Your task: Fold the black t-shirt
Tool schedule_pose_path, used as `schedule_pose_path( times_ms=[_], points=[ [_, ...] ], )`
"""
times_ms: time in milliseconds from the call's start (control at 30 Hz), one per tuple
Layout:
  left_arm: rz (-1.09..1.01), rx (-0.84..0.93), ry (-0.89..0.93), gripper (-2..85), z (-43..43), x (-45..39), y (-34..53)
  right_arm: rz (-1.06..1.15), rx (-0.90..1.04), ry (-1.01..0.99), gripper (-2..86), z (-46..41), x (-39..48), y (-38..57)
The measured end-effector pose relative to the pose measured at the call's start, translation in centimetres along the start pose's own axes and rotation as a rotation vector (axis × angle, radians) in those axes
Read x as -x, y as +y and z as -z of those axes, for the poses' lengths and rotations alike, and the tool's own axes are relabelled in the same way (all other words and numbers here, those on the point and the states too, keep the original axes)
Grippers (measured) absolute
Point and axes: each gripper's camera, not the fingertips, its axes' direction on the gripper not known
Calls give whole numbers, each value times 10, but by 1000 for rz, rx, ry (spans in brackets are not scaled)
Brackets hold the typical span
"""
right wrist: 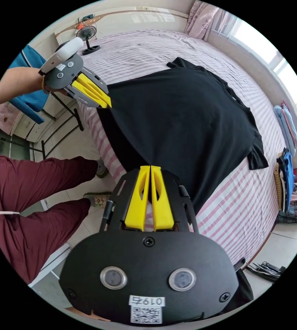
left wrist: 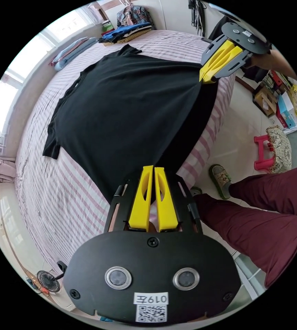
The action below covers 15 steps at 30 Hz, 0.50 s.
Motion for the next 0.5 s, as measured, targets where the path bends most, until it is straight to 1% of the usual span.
schedule_pose_path(
  times_ms=[267,500],
  points=[
    [-82,35,-29,4,7,0,6,130,38,22,-7,-5,37,-9],
    [-192,102,-62,4,3,-10,6,178,68,25,-8,-15,63,-17]
  ],
)
